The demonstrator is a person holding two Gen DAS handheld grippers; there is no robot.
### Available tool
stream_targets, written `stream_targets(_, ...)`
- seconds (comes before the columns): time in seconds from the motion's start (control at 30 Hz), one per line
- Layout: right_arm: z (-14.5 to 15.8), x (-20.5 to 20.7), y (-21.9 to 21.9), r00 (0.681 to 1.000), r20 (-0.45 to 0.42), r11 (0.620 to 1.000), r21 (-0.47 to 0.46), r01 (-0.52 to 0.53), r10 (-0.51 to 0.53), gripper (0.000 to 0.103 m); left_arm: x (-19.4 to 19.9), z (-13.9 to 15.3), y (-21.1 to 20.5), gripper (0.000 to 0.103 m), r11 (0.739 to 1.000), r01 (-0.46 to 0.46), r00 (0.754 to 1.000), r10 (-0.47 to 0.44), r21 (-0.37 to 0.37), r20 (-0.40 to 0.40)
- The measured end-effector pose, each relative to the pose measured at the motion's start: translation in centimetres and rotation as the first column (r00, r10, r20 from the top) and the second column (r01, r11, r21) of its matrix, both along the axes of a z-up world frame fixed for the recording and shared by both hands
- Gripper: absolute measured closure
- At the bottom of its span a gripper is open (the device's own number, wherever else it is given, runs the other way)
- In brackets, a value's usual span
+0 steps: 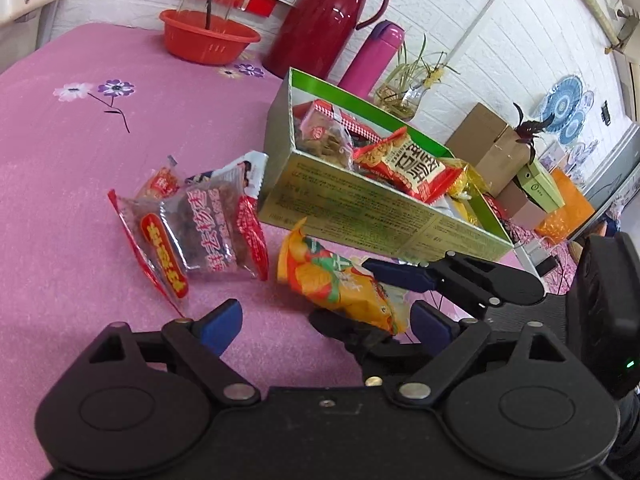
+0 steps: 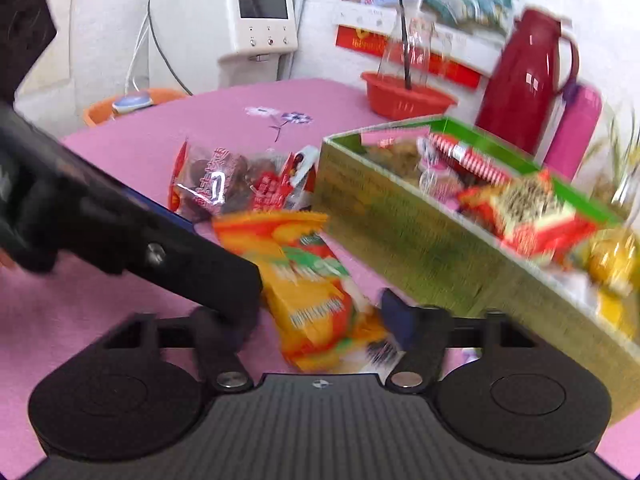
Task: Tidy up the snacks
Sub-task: 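Grasp the orange chip bag with the left gripper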
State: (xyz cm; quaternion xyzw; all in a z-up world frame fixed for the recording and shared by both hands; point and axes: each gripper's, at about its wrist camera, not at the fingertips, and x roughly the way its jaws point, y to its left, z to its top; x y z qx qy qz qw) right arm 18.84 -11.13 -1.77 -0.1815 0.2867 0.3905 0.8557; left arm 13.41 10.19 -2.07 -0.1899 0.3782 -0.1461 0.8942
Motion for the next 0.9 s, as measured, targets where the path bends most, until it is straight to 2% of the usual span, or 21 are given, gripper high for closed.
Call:
stream_targets(0.17,0.1,-1.9,-1.1,1.0,-0.008,1.0,-0.014,0.004,-0.005,0.016,0.7,-0.6,-1.2,0.014,1.0,0.023,1.0,-0.022,0.008,-0.019)
stream_targets(0.33,0.0,-3.2,-1.5,1.0,0.006,1.0,-0.017,-0.006,0.007,0.009,1.1,-0.9,-2.0,0.014,1.0,0.026,0.999,-0.025,0.018,-0.027)
stream_targets(0.47,0.0,-2.6,-1.4,1.0,-0.004,1.0,-0.004,-0.006,0.006,0.004,1.3,-1.0,-2.2,0.014,1.0,0.018,0.999,-0.018,0.017,-0.028)
stream_targets(0.7,-0.2,-1.8,-0.9,1.0,0.008,1.0,0.0,0.005,-0.005,0.003,1.7,-1.0,-2.9,0.014,1.0,0.012,1.0,-0.011,0.028,-0.017)
stream_targets(0.77,-0.3,-1.6,-1.0,1.0,-0.008,1.0,0.016,0.009,-0.009,0.005,1.9,-1.0,-3.1,0.014,0.999,0.011,1.0,-0.011,0.037,-0.006)
stream_targets(0.83,-0.3,-1.7,-1.2,1.0,-0.027,0.999,0.033,0.013,-0.012,0.016,2.1,-1.1,-3.4,0.015,0.999,0.01,1.0,-0.01,0.042,0.004)
stream_targets(0.87,-0.3,-1.7,-1.3,0.999,-0.037,0.999,0.043,0.023,-0.021,0.026,2.2,-1.1,-3.3,0.027,0.999,0.003,1.0,-0.003,0.039,0.013)
stream_targets(0.9,-0.3,-1.7,-1.5,0.998,-0.05,0.998,0.057,0.028,-0.025,0.027,2.3,-1.3,-3.2,0.051,1.0,0.005,1.0,-0.005,0.027,0.014)
